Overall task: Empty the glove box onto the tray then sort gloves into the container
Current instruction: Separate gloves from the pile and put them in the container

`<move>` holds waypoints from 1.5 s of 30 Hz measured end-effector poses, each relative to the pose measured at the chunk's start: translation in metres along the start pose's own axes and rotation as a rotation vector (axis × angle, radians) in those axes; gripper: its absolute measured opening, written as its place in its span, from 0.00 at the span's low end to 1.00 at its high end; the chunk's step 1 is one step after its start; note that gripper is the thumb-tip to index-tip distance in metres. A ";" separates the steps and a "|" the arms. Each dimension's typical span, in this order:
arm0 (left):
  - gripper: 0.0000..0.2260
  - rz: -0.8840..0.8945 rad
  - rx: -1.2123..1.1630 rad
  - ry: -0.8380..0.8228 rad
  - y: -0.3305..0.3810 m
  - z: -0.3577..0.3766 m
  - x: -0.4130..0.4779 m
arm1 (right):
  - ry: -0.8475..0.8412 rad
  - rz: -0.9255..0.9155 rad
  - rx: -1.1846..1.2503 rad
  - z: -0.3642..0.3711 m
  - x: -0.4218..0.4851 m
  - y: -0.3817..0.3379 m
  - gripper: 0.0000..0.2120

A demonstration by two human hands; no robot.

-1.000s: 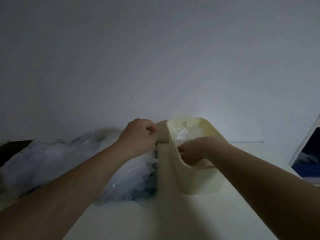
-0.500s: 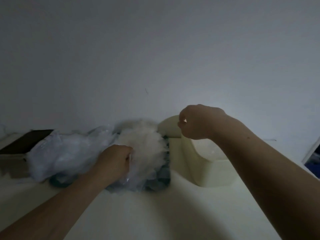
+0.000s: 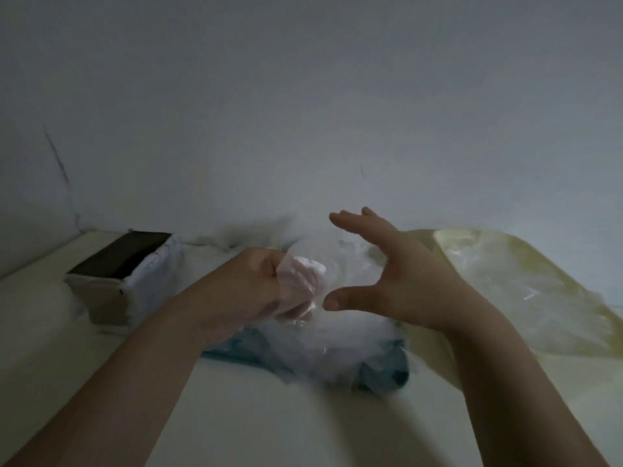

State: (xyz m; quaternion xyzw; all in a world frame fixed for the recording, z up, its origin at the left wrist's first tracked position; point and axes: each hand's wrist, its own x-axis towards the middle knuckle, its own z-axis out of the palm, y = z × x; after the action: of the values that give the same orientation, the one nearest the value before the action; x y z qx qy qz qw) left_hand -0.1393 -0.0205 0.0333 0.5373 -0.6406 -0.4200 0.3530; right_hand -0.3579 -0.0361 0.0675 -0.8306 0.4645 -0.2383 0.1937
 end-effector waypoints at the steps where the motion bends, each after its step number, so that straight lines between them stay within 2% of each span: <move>1: 0.07 -0.005 -0.112 -0.086 -0.003 -0.001 -0.002 | -0.006 0.008 0.042 0.001 0.000 -0.001 0.49; 2: 0.09 0.000 -0.210 -0.165 -0.005 -0.002 -0.003 | -0.020 0.009 0.135 0.000 0.000 0.000 0.47; 4: 0.06 0.029 -0.274 -0.272 -0.008 0.001 -0.003 | -0.064 0.003 0.437 0.010 0.005 0.008 0.43; 6: 0.04 0.026 -0.293 -0.313 -0.010 0.004 -0.001 | -0.089 0.043 0.717 0.021 0.009 0.017 0.32; 7: 0.05 0.007 -0.322 -0.290 -0.011 0.003 0.002 | -0.088 0.074 0.780 0.025 0.011 0.020 0.26; 9: 0.12 -0.058 -0.470 -0.215 -0.017 0.002 0.011 | -0.085 0.126 0.832 0.029 0.013 0.025 0.17; 12: 0.29 -0.174 -0.895 -0.085 -0.027 -0.001 0.023 | 0.031 0.202 0.836 0.032 0.015 0.033 0.12; 14: 0.30 -0.216 -1.089 -0.028 -0.034 0.004 0.026 | 0.142 0.229 0.843 0.035 0.016 0.034 0.13; 15: 0.28 -0.219 -1.071 -0.022 -0.036 0.009 0.026 | 0.179 0.234 0.863 0.036 0.016 0.035 0.12; 18: 0.12 -0.188 -0.846 0.006 -0.042 0.028 0.023 | 0.174 0.245 0.908 0.039 0.017 0.036 0.10; 19: 0.12 -0.165 -0.813 0.025 -0.044 0.030 0.023 | 0.143 0.250 0.920 0.038 0.017 0.036 0.12; 21: 0.18 -0.098 -0.783 0.019 -0.047 0.029 0.023 | 0.055 0.266 0.915 0.036 0.016 0.037 0.17; 23: 0.19 -0.031 -0.718 0.037 -0.047 0.030 0.024 | -0.008 0.264 0.891 0.035 0.014 0.035 0.12; 25: 0.13 0.050 -0.573 0.163 -0.045 0.032 0.025 | -0.006 0.264 0.872 0.034 0.014 0.034 0.08; 26: 0.12 0.125 -0.404 0.261 -0.048 0.033 0.027 | 0.014 0.263 0.862 0.034 0.015 0.035 0.10; 28: 0.16 0.333 0.240 0.420 -0.062 0.031 0.031 | 0.045 0.245 0.822 0.029 0.013 0.036 0.12; 29: 0.19 0.420 0.549 0.402 -0.069 0.029 0.033 | 0.031 0.220 0.779 0.026 0.011 0.037 0.13; 30: 0.21 0.451 0.723 0.315 -0.076 0.027 0.036 | -0.008 0.185 0.722 0.022 0.009 0.038 0.13; 31: 0.21 0.419 0.779 0.205 -0.081 0.028 0.038 | -0.060 0.149 0.662 0.020 0.006 0.038 0.13; 33: 0.22 0.359 0.749 0.099 -0.086 0.031 0.038 | -0.175 0.109 0.548 0.016 0.003 0.036 0.09; 35: 0.20 0.403 0.719 0.146 -0.088 0.032 0.039 | -0.269 0.099 0.413 0.014 0.002 0.033 0.06; 38: 0.12 0.476 0.713 0.234 -0.088 0.026 0.041 | -0.338 0.091 0.193 0.013 0.001 0.027 0.06; 41: 0.06 0.482 0.630 0.285 -0.081 0.018 0.040 | -0.332 0.107 0.191 0.009 0.000 0.024 0.06; 43: 0.04 0.458 0.458 0.325 -0.069 0.012 0.034 | -0.297 0.068 0.227 0.006 -0.001 0.024 0.05; 45: 0.05 0.346 0.230 0.341 -0.053 0.004 0.027 | -0.209 -0.024 0.240 0.001 -0.003 0.023 0.04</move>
State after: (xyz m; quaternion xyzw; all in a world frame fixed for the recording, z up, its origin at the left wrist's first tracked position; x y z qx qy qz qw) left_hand -0.1265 -0.0499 -0.0163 0.5193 -0.6979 -0.1811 0.4588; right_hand -0.3739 -0.0444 0.0535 -0.8271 0.4003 -0.2067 0.3359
